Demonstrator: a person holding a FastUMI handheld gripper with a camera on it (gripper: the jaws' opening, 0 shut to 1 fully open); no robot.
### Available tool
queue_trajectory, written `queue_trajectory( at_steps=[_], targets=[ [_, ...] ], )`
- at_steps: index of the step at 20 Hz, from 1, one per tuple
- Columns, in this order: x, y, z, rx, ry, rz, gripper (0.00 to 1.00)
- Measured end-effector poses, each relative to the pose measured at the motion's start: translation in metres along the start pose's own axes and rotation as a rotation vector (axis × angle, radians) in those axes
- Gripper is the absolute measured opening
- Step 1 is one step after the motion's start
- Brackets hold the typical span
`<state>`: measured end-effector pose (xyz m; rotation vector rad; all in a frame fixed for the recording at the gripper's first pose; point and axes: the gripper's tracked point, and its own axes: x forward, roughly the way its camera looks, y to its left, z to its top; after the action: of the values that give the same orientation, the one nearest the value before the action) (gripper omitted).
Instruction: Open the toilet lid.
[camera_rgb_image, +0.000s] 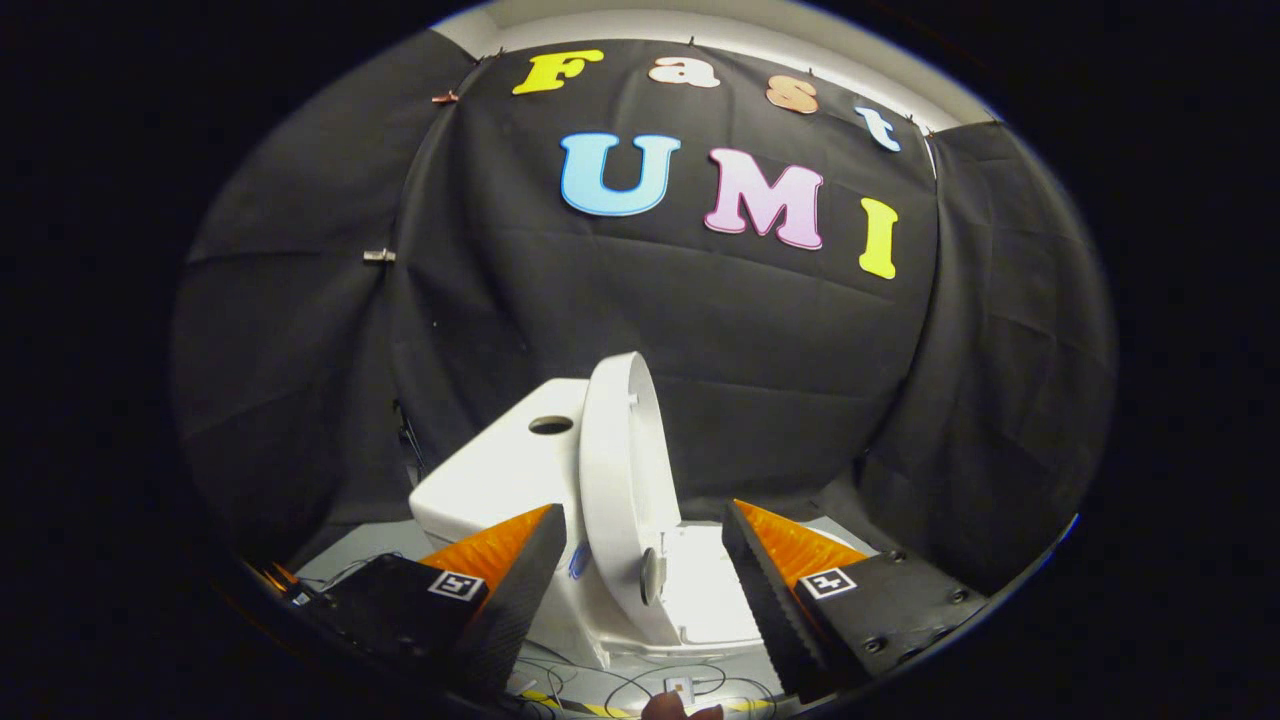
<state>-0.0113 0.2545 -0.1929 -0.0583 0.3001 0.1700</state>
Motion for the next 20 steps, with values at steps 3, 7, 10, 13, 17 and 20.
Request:
queue_trajectory(
  at_steps=[3, 7, 10, 13, 17, 20],
  targets=[
    [-0.009, -0.010, 0.028, 0.021, -0.036, 0.004, 0.99],
    [-0.020, -0.025, 0.060, 0.041, -0.084, 0.001, 0.98],
    [-0.030, -0.043, 0.084, 0.058, -0.130, -0.015, 0.99],
    [-0.038, -0.062, 0.107, 0.072, -0.181, -0.031, 0.99],
    [-0.055, -0.084, 0.130, 0.072, -0.235, -0.050, 0.99],
    [-0.065, -0.093, 0.138, 0.066, -0.252, -0.048, 0.98]
  ],
)
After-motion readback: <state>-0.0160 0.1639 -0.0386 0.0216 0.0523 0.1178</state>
